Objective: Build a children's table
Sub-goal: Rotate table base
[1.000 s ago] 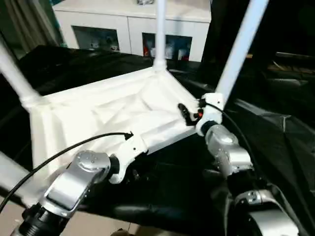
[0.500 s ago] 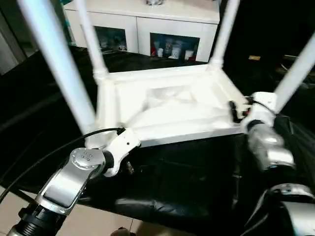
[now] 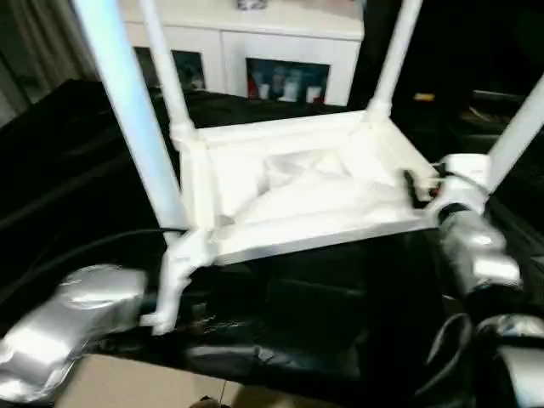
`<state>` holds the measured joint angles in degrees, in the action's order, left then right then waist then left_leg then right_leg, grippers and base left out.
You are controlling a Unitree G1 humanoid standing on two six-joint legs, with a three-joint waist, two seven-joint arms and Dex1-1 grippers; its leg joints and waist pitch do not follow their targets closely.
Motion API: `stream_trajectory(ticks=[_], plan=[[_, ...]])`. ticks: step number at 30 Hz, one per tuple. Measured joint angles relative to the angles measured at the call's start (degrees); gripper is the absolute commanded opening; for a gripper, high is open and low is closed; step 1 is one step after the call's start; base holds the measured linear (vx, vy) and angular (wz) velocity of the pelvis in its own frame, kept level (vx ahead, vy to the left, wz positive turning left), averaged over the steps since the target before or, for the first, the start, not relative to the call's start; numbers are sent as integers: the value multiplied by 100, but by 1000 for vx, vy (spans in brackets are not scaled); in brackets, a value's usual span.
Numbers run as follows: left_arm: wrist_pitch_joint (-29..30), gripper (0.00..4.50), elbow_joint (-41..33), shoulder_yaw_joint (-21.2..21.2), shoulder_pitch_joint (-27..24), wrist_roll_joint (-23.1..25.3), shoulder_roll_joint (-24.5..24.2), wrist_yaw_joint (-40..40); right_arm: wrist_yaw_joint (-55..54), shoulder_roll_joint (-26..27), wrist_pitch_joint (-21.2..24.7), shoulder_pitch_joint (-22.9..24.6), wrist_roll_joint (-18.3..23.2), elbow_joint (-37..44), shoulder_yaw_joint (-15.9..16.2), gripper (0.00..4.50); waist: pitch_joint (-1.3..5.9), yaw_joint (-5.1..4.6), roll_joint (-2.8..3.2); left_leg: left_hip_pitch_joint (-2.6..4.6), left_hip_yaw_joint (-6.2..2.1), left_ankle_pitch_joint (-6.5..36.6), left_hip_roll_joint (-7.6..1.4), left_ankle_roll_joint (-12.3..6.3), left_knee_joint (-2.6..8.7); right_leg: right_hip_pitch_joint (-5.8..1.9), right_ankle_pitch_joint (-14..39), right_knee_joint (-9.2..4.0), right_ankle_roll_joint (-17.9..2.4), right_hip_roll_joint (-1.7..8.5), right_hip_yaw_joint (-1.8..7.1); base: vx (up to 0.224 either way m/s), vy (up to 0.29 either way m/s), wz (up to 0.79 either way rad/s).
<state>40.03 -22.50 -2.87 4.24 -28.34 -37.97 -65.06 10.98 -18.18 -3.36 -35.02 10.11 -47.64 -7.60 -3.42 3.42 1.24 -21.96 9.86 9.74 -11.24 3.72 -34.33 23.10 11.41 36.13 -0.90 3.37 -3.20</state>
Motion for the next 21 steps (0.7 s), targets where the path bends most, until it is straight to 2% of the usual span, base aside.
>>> stream_trajectory(ticks=[3, 6, 10, 15, 18, 21], plan=[[169, 449, -35, 531, -460, -334, -343, -207, -88, 227, 26, 347, 2, 396, 51, 389, 3, -24, -10, -1, 0, 0, 0, 0, -2, 1, 2, 0, 2, 0, 1, 0, 0, 0], [287, 449, -5, 1147, -844, -470, -638, -365, -346, 405, 38, 727, -14, 750, 50, 389, -1, -34, -19, -2, 1, 1, 1, 1, 0, 2, 5, -3, 8, 0, 5, 0, 0, 0], [244, 449, 740, 2134, -1180, -424, -1145, -579, -1039, 628, -10, 1269, -186, 1267, -31, 389, -1, -44, -33, 4, -1, 1, 0, 1, 6, 2, 26, -3, 42, -6, 10, 0, 0, 0], [120, 449, 1388, 2682, -1528, -419, -1413, -743, -1642, 762, -137, 1646, -341, 1654, -234, 389, 5, -74, -56, 17, 5, 2, 22, 1, 11, 2, 28, -5, 45, -6, 57, 0, 0, 0], [-201, 449, 1755, 2895, -1413, -413, -1362, -654, -1920, 825, -184, 1786, -412, 1782, -348, 389, 8, -77, -68, 22, 6, 2, 26, 1, 11, 1, 28, -6, 46, -7, 65, 0, 0, 0], [-834, 449, 2135, 3083, -685, -429, -821, -283, -2271, 862, -115, 1852, -490, 1873, -428, 389, 10, -37, -83, 53, 7, 2, 33, 1, 12, -26, 27, -5, 47, -7, 78, 0, 0, 0]])
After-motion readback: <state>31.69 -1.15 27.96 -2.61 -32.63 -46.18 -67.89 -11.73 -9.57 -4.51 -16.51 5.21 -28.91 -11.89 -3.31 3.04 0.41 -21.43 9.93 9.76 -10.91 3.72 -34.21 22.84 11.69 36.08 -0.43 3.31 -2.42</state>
